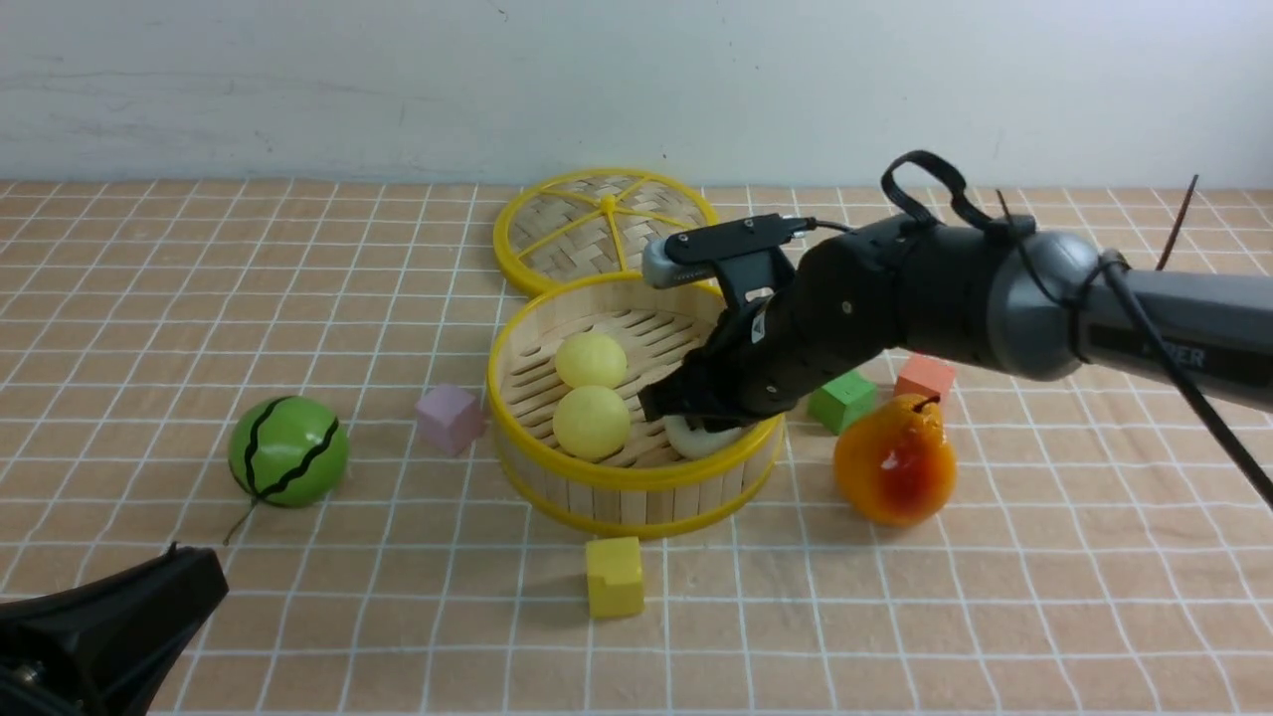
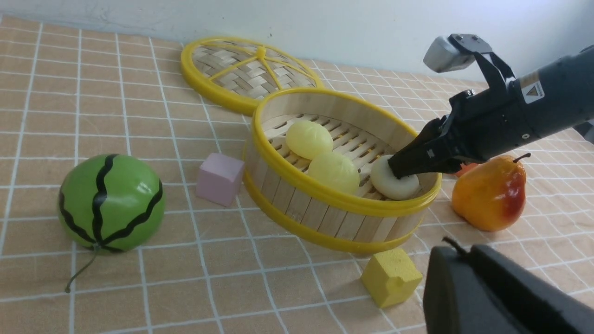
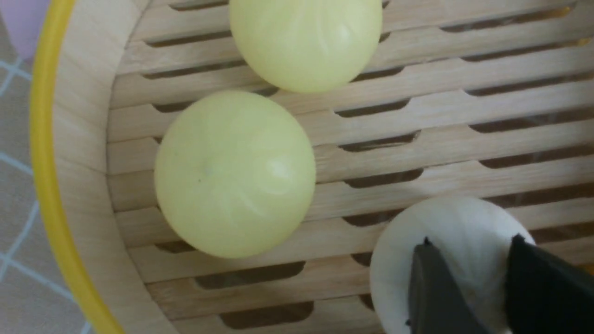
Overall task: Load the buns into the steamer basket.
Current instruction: Use the right arm to put the steamed stuffed bun into the steamer, then use the right arm to grab a steamed stuffed bun
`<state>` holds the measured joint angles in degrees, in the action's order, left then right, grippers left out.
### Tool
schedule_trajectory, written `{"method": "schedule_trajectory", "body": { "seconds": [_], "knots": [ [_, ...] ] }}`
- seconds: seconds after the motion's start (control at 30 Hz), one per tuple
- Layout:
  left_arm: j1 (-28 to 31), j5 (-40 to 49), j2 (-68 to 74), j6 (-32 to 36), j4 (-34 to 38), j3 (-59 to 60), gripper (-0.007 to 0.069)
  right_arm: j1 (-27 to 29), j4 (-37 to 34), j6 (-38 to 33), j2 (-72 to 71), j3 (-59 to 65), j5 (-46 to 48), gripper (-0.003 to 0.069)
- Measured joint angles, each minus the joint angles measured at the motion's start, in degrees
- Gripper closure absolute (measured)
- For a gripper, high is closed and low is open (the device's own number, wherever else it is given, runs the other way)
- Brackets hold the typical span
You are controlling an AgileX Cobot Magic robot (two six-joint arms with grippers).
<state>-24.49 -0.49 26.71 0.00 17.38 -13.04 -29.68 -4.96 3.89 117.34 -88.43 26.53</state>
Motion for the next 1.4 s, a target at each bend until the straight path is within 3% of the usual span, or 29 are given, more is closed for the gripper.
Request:
{"method": "schedule_trajectory", "body": {
  "seconds": [0.03,0.17,0.23,0.4,0.53,0.97,1.4],
  "knots": [
    [0.00,0.00,0.00,0.00,0.00,0.00,0.0589,0.00,-0.40,0.05,-0.88,-0.07,0.38,0.0321],
    [0.00,0.00,0.00,0.00,0.00,0.00,0.0585,0.31,-0.45,0.23,-5.06,-0.18,1.52,0.0222],
    [0.00,0.00,0.00,0.00,0.00,0.00,0.0583,1.02,-0.01,0.23,-7.28,-0.72,1.99,0.0211],
    [0.00,0.00,0.00,0.00,0.00,0.00,0.0577,6.83,1.16,0.42,-8.46,-4.46,5.00,0.0258],
    [0.00,0.00,0.00,0.00,0.00,0.00,0.0570,12.07,-0.12,0.42,-2.18,-9.79,8.69,0.0351],
    [0.00,0.00,0.00,0.00,0.00,0.00,0.0554,13.29,-0.47,0.36,11.02,-20.00,8.85,0.0369],
    [0.00,0.00,0.00,0.00,0.00,0.00,0.0544,13.79,1.45,0.42,15.42,-21.51,5.06,0.0371]
  ]
}}
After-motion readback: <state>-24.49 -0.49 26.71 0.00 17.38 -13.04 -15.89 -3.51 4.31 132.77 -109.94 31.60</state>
